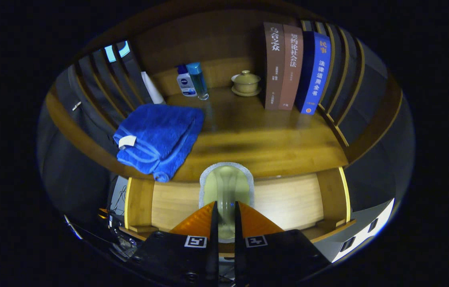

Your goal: Pull open the drawer, take out the items inside it, and place them on the countertop above the cabinet.

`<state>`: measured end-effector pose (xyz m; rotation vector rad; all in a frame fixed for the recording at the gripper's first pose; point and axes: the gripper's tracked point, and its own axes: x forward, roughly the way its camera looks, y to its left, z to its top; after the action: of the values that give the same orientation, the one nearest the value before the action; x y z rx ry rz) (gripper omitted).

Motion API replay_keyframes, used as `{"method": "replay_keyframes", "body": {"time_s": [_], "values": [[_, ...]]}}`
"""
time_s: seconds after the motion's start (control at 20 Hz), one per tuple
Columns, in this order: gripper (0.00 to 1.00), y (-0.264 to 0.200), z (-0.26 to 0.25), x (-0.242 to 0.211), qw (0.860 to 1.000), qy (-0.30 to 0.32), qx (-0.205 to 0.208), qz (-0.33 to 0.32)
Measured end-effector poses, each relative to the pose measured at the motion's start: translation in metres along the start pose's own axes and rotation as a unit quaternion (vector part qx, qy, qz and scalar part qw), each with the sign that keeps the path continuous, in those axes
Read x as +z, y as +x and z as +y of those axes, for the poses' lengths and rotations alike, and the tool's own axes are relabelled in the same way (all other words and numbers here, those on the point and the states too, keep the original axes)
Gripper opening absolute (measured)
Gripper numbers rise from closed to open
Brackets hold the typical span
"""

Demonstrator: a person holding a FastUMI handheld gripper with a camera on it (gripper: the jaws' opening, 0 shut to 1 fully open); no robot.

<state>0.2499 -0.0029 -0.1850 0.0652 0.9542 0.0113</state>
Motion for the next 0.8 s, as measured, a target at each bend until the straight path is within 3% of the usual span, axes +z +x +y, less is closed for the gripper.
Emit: {"method": "replay_keyframes", "body": {"time_s": [0.4, 0.8], "values": [[0.2, 0.058, -0.003, 0.069, 1.0, -0.009, -0.025, 0.017], [0.2, 0.094, -0.009, 0.093, 0.999, -0.023, -0.036, 0.025]]}}
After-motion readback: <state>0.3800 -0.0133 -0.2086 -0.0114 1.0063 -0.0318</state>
